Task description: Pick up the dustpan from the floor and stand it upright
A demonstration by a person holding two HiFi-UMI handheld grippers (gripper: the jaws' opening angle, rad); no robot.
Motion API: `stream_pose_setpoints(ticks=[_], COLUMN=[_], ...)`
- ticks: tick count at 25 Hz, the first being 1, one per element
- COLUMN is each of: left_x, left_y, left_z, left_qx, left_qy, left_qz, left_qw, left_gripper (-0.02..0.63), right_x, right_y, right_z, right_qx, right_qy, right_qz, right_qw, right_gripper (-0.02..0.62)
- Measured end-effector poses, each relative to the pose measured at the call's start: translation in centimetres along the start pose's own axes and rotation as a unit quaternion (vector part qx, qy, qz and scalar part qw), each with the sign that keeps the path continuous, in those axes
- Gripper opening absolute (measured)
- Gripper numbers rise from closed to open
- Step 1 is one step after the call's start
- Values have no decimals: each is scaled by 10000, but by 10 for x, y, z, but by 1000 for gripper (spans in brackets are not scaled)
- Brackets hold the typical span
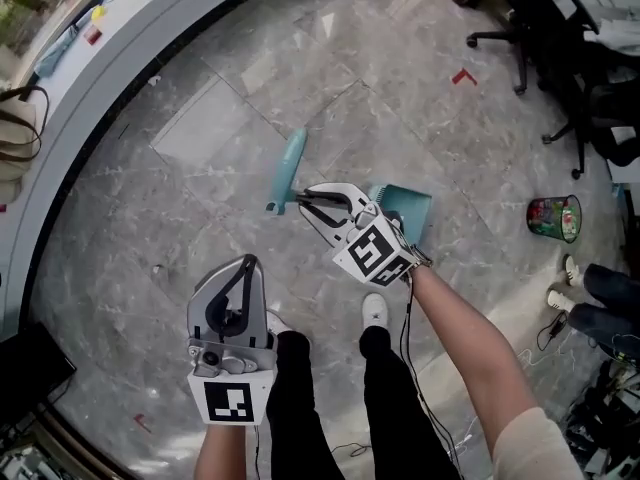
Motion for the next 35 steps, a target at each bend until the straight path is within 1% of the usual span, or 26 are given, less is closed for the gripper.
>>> stream_pose_setpoints(ticks=[3, 5, 6, 9, 13, 17, 21, 24, 27, 31, 35], left_x=[20, 28, 29, 30, 45, 47, 42, 38, 34, 32, 36], left_y=[6, 9, 12, 16, 27, 21, 13, 3, -8, -15, -15], left_z=[-43, -74, -90, -143, -205, -247, -270, -285, -283, -279, -276], left_qx=[123, 181, 273, 578, 554, 475, 422, 302, 287, 433, 437], left_qy=[-113, -104, -165, -516, -510, -505, -493, -416, -314, -407, -399], left_qz=[-94, -208, -244, -201, -232, -133, 42, 154, 238, 262, 215], left_qw=[9998, 9996, 9992, 9968, 9969, 9975, 9979, 9986, 9988, 9979, 9980], left_gripper=[11, 11, 11, 11, 11, 11, 11, 11, 11, 11, 11], right_x=[-16, -27, -31, -50, -69, -87, -99, -106, -105, -102, -98], right_y=[-58, -90, -103, -141, -190, -223, -234, -240, -237, -236, -236], right_z=[-5, -6, -7, -1, 2, 8, 13, 22, 26, 24, 25], right_qx=[-374, -580, -654, -751, -925, -1047, -1097, -1116, -1112, -1062, -936], right_qy=[176, 242, 244, 306, 361, 418, 599, 607, 595, 631, 600], right_qz=[-346, -523, -589, -764, -1038, -1142, -1246, -1294, -1309, -1289, -1240], right_qw=[9985, 9966, 9958, 9938, 9896, 9870, 9843, 9834, 9833, 9839, 9860], right_gripper=[91, 91, 91, 91, 91, 91, 91, 91, 91, 92, 92])
Point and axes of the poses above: the fingertips, and each gripper's own axes: y forward along the fingers, z to its left, x out of its top, the point moved 7 cm from there along -y, backward along the fingers, and after that the axes turned 11 degrees about x, right-handed, at the moved point
